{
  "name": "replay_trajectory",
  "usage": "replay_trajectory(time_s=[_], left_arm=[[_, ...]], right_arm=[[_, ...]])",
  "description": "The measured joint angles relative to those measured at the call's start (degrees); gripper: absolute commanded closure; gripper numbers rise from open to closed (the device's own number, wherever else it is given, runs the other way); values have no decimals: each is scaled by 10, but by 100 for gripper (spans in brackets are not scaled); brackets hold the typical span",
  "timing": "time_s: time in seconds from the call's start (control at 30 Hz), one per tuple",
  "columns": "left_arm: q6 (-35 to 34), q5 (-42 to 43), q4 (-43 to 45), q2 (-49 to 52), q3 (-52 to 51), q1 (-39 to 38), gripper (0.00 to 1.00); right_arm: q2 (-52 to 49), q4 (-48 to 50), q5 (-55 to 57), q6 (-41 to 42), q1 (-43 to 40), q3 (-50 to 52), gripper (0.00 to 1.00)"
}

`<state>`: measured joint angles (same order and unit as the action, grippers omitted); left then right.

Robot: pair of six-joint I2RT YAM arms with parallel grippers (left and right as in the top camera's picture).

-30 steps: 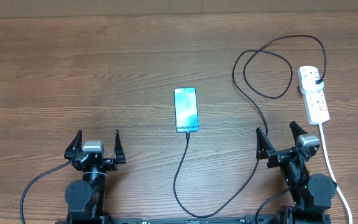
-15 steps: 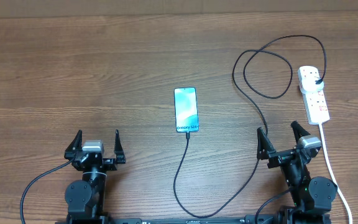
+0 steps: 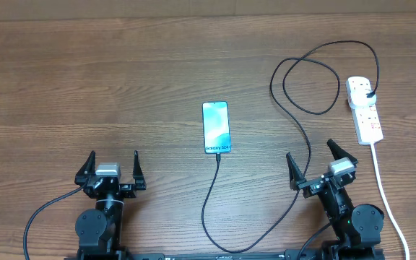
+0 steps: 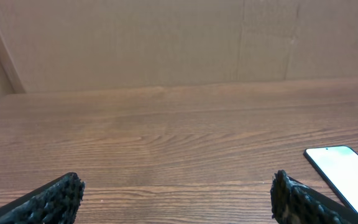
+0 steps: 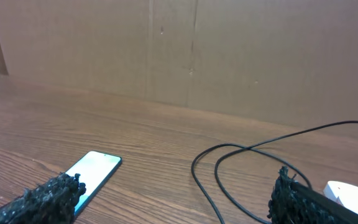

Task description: Plug charger to phone and switch on socket

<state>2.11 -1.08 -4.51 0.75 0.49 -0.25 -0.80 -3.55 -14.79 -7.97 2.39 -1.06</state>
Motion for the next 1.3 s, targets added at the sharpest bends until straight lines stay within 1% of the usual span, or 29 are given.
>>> replay_trajectory(time_s=[0.3, 0.5, 0.63, 1.3], left_arm=[[0, 0, 0, 0, 0, 0, 0], [0, 0, 0, 0, 0, 0, 0], [0, 0, 0, 0, 0, 0, 0], [0, 0, 0, 0, 0, 0, 0]], right_arm=[[0, 0, 0, -10, 0, 0, 0], [0, 0, 37, 36, 0, 0, 0], [0, 0, 47, 48, 0, 0, 0], [0, -4, 52, 54, 0, 0, 0]])
